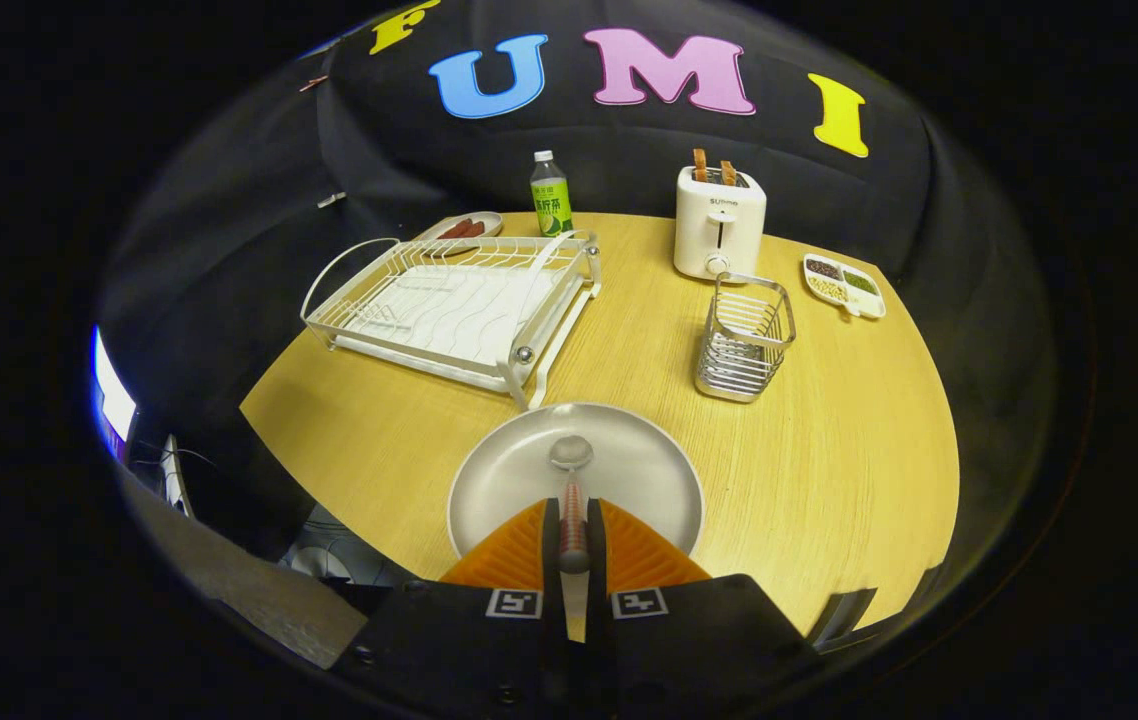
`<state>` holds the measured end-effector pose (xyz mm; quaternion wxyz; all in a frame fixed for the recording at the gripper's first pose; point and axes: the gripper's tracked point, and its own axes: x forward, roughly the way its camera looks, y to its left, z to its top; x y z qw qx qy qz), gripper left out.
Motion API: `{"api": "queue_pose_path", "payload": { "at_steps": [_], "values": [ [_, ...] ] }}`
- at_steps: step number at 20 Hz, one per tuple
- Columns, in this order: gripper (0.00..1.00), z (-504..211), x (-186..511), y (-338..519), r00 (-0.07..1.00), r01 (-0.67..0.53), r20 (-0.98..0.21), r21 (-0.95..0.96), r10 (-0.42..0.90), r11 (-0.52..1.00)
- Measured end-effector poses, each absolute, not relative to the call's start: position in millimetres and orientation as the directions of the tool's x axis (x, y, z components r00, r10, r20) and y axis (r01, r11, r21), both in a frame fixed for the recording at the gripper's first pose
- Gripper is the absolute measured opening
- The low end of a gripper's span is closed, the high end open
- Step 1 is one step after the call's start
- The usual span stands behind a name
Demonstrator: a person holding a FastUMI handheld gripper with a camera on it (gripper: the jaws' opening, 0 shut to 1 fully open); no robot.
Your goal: Take the plate from the dish rack, then take the spoon from the basket and place it into the plate.
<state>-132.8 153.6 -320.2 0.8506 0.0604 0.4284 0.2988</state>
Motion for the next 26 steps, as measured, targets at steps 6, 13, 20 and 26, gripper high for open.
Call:
{"api": "queue_pose_path", "payload": {
  "at_steps": [6, 13, 20, 26],
  "values": [
    [0.15, -351.6, -142.0, 148.7, 0.406, -0.472, -0.749, 0.318, 0.523, 0.822],
    [0.63, -368.5, -134.7, 138.7, 0.419, -0.399, -0.777, 0.307, 0.470, 0.864],
    [1.00, -331.5, -111.6, 124.7, 0.539, -0.372, -0.718, 0.266, 0.440, 0.889],
    [1.00, -219.6, -45.8, 98.9, 0.769, -0.347, -0.522, 0.145, 0.370, 0.926]
  ]
}}
